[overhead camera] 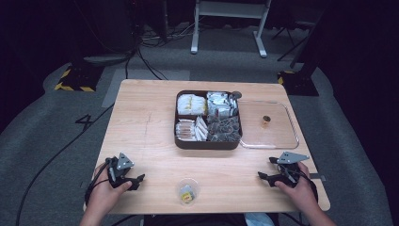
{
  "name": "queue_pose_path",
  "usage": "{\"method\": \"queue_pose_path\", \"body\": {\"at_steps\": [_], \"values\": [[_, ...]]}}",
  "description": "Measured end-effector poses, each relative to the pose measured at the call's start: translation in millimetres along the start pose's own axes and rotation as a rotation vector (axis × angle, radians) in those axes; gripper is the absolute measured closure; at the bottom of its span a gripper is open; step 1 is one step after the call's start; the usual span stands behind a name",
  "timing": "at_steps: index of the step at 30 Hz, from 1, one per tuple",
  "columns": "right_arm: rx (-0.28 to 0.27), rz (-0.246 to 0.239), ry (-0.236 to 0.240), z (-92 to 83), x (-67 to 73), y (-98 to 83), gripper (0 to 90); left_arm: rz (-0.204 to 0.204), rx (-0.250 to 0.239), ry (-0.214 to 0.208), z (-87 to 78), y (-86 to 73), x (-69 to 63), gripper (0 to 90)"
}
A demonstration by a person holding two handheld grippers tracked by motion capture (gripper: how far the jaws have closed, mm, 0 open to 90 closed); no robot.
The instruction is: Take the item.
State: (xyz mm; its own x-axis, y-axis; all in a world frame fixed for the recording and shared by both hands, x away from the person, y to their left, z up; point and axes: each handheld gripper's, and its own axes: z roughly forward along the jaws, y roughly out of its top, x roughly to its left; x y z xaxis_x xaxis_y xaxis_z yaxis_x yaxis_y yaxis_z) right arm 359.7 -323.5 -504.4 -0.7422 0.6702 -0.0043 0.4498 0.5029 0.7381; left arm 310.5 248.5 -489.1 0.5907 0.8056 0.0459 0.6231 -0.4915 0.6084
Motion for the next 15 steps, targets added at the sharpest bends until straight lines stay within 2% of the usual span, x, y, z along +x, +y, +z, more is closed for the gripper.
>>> {"method": "queue_pose_path", "body": {"at_steps": [1,2,4,8,15], "values": [[0.000,0.000,0.000,0.0,0.0,0.0,16.0,0.002,0.013,-0.003,1.8,-1.4,0.9,21.5],[0.000,0.000,0.000,0.0,0.0,0.0,16.0,-0.025,0.000,-0.018,3.6,-3.0,1.1,19.8],[0.000,0.000,0.000,0.0,0.0,0.0,16.0,-0.050,-0.024,-0.040,6.0,-5.3,2.6,18.2],[0.000,0.000,0.000,0.0,0.0,0.0,16.0,-0.054,-0.096,-0.039,13.0,-9.4,4.2,12.1],[0.000,0.000,0.000,0.0,0.0,0.0,16.0,-0.061,-0.088,-0.029,14.4,-7.7,3.5,7.9]]}}
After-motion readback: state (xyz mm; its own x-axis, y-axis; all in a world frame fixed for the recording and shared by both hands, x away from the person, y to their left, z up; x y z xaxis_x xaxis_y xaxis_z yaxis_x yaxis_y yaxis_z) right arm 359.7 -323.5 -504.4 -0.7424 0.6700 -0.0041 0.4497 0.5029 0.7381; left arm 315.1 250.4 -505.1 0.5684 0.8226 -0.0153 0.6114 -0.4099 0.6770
